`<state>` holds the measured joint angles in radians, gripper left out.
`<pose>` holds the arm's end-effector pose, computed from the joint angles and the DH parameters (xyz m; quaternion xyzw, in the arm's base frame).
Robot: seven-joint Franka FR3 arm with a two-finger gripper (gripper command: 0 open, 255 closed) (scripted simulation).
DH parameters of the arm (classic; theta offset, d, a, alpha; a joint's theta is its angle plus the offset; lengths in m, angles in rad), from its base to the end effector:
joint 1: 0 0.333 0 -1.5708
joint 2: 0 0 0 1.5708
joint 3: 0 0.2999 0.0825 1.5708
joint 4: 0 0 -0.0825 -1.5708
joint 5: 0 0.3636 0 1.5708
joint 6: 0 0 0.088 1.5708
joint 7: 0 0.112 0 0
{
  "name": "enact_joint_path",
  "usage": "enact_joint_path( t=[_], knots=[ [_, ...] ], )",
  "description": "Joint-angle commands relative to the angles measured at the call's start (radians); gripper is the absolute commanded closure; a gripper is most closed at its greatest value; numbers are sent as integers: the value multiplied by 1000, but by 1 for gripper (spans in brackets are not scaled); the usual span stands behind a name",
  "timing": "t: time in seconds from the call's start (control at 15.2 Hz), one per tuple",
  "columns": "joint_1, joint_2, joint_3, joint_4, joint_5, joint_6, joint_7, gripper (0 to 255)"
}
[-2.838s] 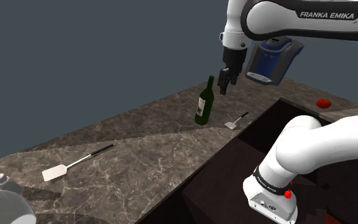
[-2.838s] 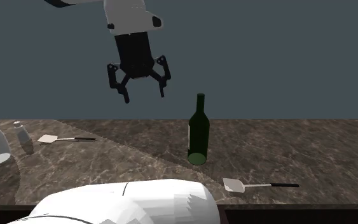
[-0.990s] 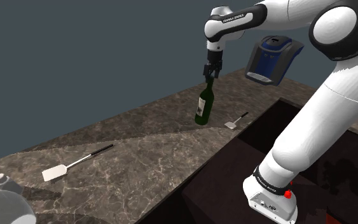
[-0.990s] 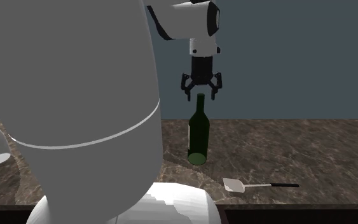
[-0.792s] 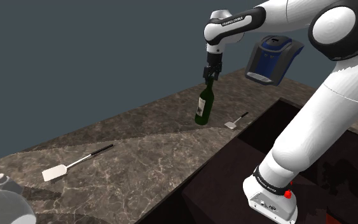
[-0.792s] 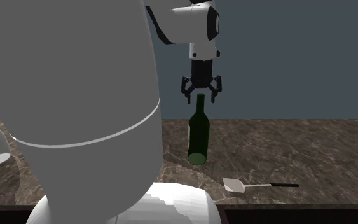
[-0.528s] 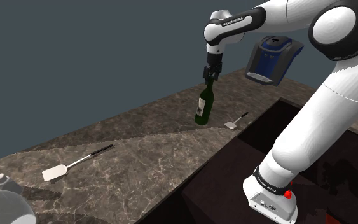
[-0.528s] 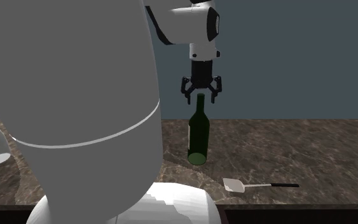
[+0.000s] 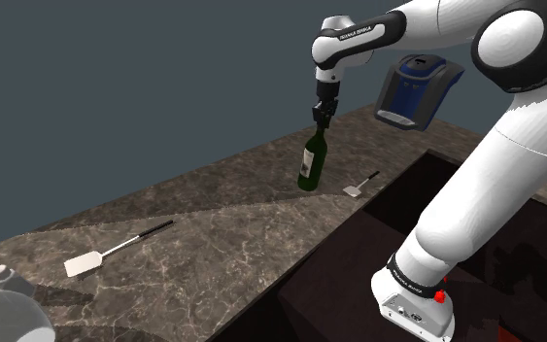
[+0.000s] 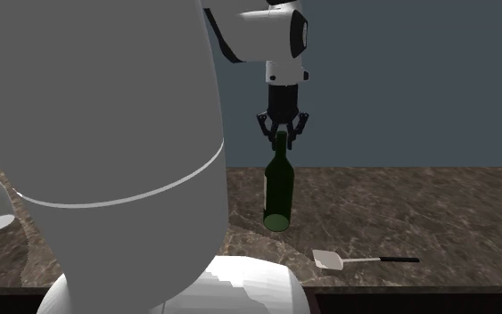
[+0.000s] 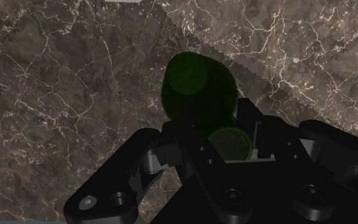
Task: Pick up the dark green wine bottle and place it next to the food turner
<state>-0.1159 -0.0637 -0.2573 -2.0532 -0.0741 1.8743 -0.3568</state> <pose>0.4664 -0.1907 0.4428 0.9979 0.0057 -0.0641 0.0040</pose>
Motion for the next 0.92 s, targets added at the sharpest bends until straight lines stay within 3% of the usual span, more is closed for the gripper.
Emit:
enact_joint_path(
  t=[0.0, 0.2, 0.86],
  knots=[
    [0, 0, 0, 0, 0, 0, 0, 255],
    [0, 0, 0, 0, 0, 0, 0, 255],
    [2, -24, 4, 109, -3, -132, -2, 255]
  ],
)
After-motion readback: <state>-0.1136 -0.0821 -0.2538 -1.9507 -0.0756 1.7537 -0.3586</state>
